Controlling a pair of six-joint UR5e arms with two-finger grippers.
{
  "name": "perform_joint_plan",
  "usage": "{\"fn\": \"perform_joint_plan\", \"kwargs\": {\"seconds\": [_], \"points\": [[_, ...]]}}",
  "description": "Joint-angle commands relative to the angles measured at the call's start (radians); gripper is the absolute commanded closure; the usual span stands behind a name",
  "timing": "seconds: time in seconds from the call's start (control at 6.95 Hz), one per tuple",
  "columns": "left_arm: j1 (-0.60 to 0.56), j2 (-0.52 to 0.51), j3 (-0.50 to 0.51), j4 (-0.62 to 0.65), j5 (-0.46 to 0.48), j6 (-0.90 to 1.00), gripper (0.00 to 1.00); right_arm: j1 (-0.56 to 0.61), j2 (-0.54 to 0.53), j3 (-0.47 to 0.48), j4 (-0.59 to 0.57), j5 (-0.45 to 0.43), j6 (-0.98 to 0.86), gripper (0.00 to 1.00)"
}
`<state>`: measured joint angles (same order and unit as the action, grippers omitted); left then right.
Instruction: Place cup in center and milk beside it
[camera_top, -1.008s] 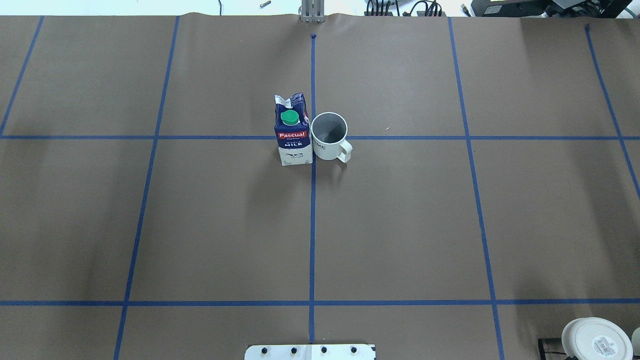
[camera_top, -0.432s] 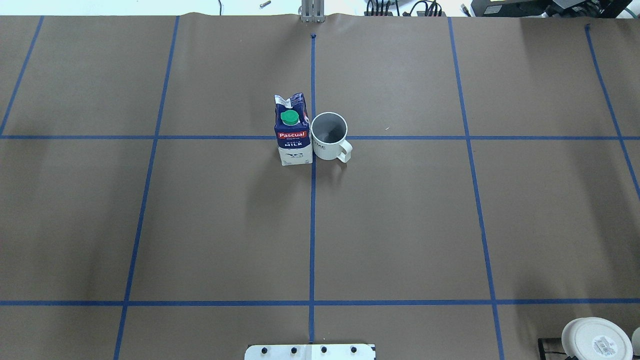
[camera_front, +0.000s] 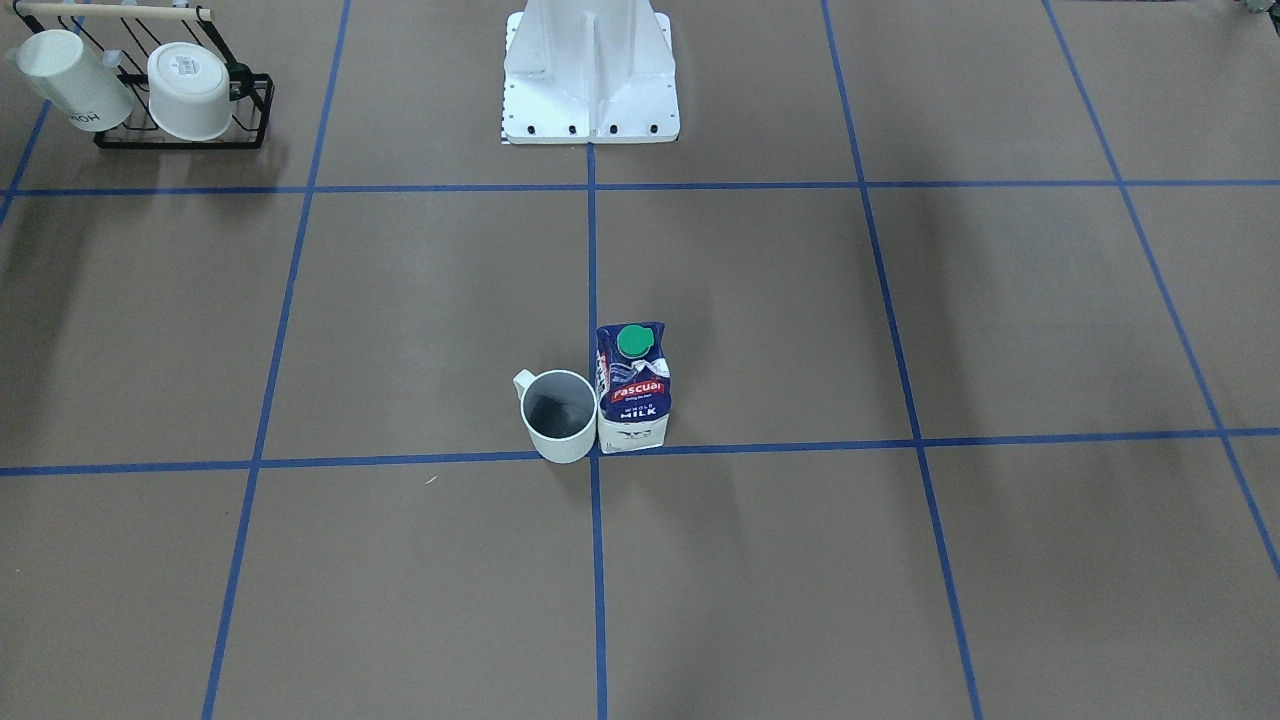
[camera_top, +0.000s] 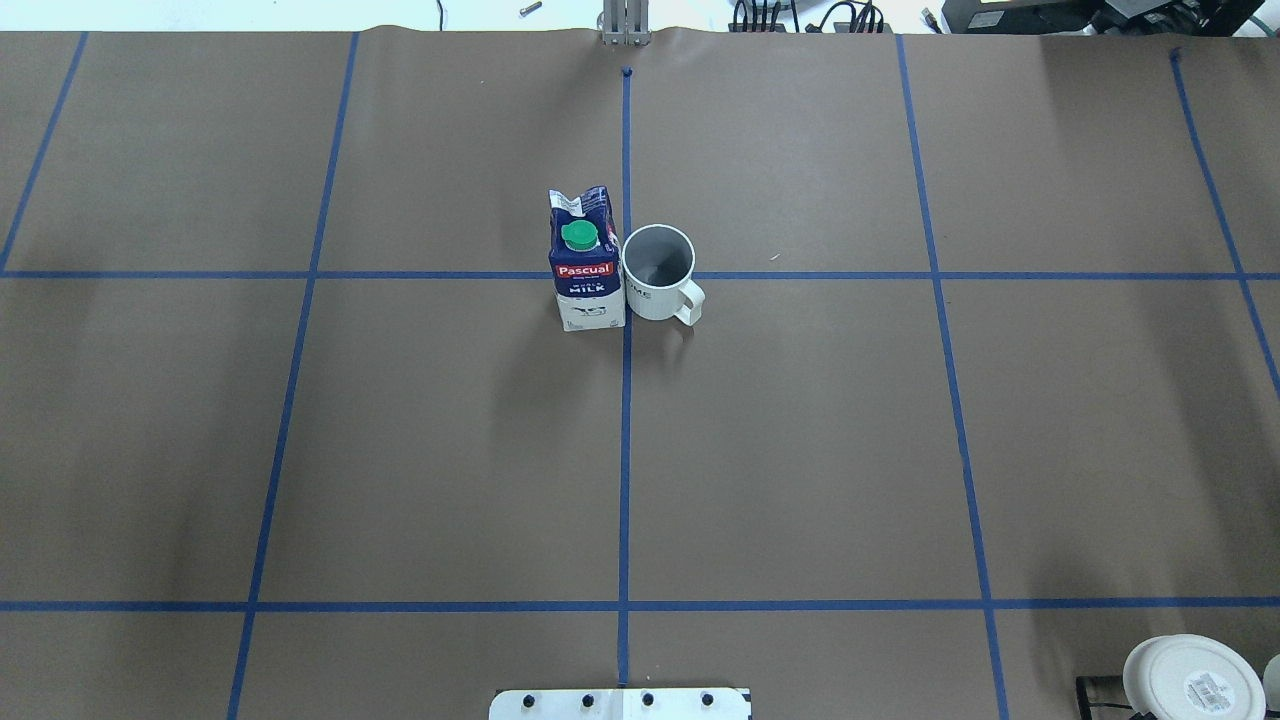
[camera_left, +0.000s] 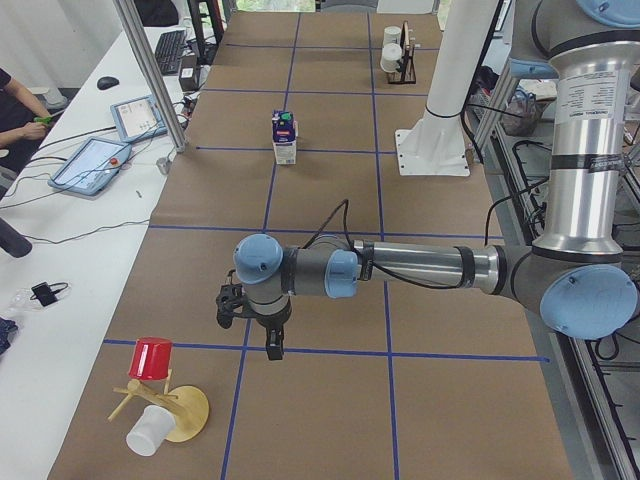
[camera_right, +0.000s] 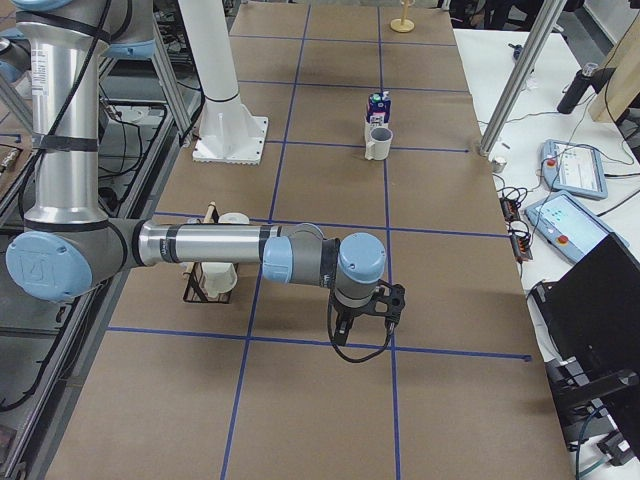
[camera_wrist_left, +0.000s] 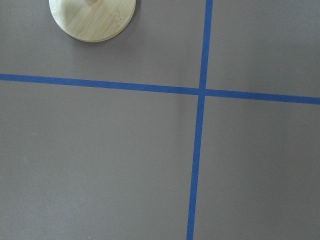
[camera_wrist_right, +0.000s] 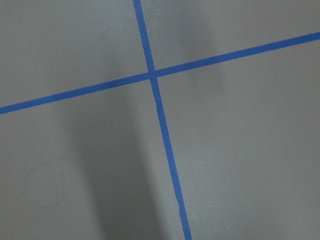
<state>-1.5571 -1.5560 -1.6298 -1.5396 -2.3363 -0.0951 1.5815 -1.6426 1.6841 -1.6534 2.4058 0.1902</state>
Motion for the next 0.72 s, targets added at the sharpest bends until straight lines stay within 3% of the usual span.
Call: {"fn": "perform_joint_plan", "kwargs": {"seconds": [0.0,0.58], "points": [[0.000,0.001,0.004,-0.001,0.000,0.000,0.02,0.000,0.001,0.000,0.001,-0.004,0.000,0.00],[0.000,0.001,0.004,-0.001,-0.002,0.000,0.02,0.000,0.000,0.000,0.003,-0.008,0.000,0.00]]}}
